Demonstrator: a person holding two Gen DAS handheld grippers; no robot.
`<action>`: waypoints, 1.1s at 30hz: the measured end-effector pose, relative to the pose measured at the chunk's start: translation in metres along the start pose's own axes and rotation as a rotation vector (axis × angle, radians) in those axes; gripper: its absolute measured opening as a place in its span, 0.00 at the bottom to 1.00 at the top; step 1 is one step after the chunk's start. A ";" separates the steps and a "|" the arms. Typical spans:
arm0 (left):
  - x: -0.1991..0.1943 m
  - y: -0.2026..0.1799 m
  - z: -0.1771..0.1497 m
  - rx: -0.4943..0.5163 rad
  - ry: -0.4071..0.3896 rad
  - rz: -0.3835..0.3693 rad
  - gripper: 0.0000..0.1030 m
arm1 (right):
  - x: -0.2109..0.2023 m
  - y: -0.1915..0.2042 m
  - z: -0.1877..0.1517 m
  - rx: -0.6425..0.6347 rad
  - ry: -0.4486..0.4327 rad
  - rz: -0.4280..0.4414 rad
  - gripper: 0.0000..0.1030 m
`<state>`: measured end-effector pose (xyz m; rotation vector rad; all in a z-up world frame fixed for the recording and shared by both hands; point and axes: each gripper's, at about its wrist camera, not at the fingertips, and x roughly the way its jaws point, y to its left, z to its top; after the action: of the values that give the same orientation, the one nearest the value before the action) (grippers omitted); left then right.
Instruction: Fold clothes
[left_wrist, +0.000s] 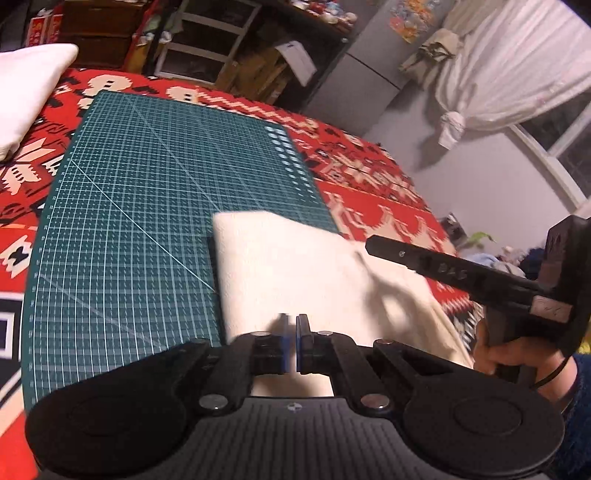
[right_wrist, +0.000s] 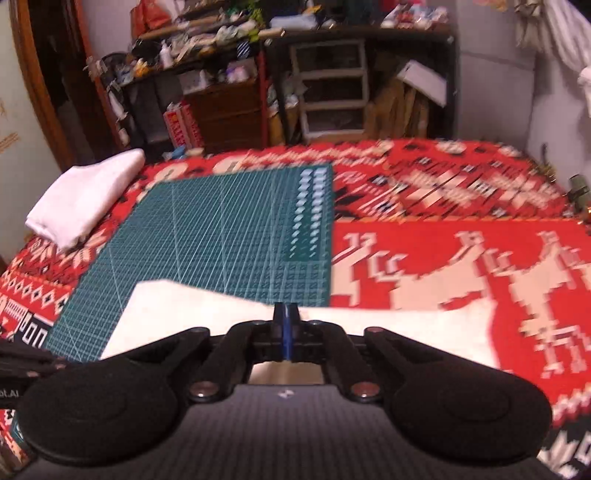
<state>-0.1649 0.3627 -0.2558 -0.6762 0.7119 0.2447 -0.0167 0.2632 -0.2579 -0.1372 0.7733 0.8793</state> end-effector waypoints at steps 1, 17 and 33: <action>-0.004 -0.001 -0.004 0.000 0.005 -0.009 0.02 | -0.009 -0.001 -0.001 0.019 -0.008 0.022 0.02; -0.046 -0.019 -0.075 0.117 0.050 0.018 0.03 | -0.102 0.000 -0.100 0.046 0.147 0.094 0.03; -0.042 -0.034 -0.088 0.116 0.061 0.018 0.04 | -0.146 -0.017 -0.115 0.115 0.071 0.018 0.08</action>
<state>-0.2269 0.2805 -0.2599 -0.5693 0.7847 0.1982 -0.1248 0.1113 -0.2488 -0.0600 0.8905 0.8479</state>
